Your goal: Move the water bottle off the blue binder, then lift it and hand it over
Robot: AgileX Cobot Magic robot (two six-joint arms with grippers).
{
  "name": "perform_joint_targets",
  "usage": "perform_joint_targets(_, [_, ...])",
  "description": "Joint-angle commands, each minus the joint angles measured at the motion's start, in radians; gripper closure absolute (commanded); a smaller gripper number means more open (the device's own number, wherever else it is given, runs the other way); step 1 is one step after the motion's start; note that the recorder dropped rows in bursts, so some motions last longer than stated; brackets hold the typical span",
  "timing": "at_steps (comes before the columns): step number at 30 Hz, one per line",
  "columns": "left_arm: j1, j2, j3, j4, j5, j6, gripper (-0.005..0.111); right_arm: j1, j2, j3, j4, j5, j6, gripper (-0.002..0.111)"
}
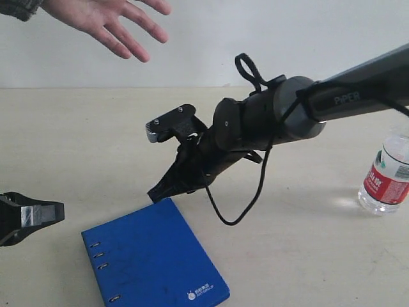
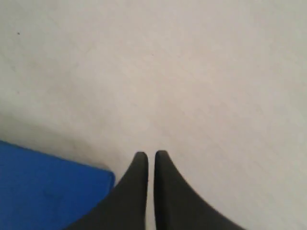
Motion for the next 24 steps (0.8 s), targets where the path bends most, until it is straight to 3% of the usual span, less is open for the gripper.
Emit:
perform_joint_targets(1, [-0.005,-0.001,0.003,-0.001,-0.002,0.009,0.102,0.03,0.053,-0.111,0.017,0.014,-0.02,0.108])
perform_joint_targets(4, [-0.005,-0.001,0.003,-0.001,-0.002,0.009,0.102,0.045,0.098,-0.166,0.027,0.044,-0.025,0.108])
perform_joint_targets(8, [-0.005,-0.001,0.003,-0.001,-0.002,0.009,0.102,0.041,0.143,-0.191,0.001,0.281,-0.047,0.108])
perform_joint_targets(13, [-0.005,-0.001,0.003,-0.001,-0.002,0.009,0.102,-0.023,0.1,-0.191,-0.275,0.411,0.275,0.108])
perform_joint_targets(17, [-0.005,-0.001,0.003,-0.005,-0.002,0.008,0.102,-0.067,0.037,-0.191,-0.383,0.456,0.32,0.108])
perform_joint_targets(20, [-0.005,-0.001,0.003,-0.005,0.003,0.003,0.102,-0.074,-0.02,-0.191,-0.278,0.447,0.16,0.108])
perform_joint_targets(24, [-0.005,0.0,0.013,-0.005,-0.001,-0.068,0.102,-0.033,-0.055,-0.191,0.046,0.511,-0.187,0.108])
